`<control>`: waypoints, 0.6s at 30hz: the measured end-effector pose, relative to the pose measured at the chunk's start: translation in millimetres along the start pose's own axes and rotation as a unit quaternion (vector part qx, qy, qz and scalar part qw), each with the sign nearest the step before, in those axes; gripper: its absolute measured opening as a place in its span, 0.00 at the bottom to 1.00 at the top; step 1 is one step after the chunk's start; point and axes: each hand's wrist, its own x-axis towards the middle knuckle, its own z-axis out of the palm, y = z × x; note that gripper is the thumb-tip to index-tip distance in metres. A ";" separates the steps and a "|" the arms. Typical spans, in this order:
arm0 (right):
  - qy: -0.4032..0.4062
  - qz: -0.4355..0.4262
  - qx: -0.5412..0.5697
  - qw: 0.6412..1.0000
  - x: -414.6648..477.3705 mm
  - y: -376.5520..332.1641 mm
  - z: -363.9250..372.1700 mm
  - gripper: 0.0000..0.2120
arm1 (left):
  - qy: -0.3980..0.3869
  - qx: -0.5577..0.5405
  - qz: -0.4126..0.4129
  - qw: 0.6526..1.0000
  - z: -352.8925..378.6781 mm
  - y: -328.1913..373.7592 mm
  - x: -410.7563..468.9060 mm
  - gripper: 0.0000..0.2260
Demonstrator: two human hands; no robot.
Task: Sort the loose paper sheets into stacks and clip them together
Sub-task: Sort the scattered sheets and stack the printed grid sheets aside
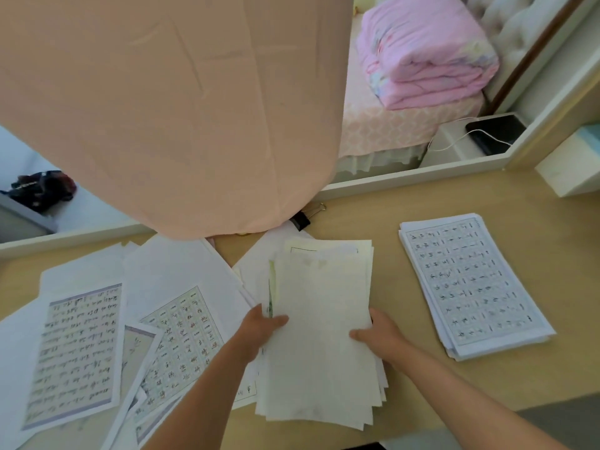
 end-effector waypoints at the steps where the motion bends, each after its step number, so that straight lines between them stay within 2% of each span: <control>1: 0.015 -0.013 -0.002 1.000 1.8 -1.2 -2.2 0.16 | -0.025 -0.010 0.011 1.000 -1.8 0.6 -1.4 0.12; 4: 0.043 -0.034 0.099 0.994 5.4 -6.6 -8.8 0.17 | -0.119 -0.053 0.016 0.991 -4.0 7.4 -5.2 0.18; 7: 0.004 -0.004 0.190 0.982 6.7 -11.8 -14.9 0.21 | -0.143 -0.105 -0.013 0.984 -0.3 13.7 -0.6 0.19; 9: -0.011 0.030 0.185 0.982 8.8 -9.2 -18.6 0.24 | -0.116 -0.091 -0.025 0.989 9.1 22.0 3.0 0.17; 11: 0.014 0.055 0.138 0.989 10.7 -2.1 -21.8 0.22 | -0.072 -0.031 -0.012 0.997 20.3 32.9 9.3 0.13; 13: 0.072 0.073 0.103 0.989 8.6 3.3 -26.2 0.17 | 0.021 0.097 0.074 0.992 23.0 39.5 26.8 0.12; 14: 0.104 0.082 0.094 0.987 7.5 6.3 -29.1 0.15 | 0.086 0.177 0.132 0.972 18.8 42.7 37.0 0.14; 16: 0.156 0.096 0.085 0.979 3.5 8.9 -34.8 0.15 | 0.180 0.343 0.229 0.893 1.2 50.2 56.4 0.23; 18: 0.179 0.096 0.081 0.976 0.3 12.2 -40.0 0.16 | 0.174 0.509 0.211 0.816 -16.6 54.7 76.1 0.39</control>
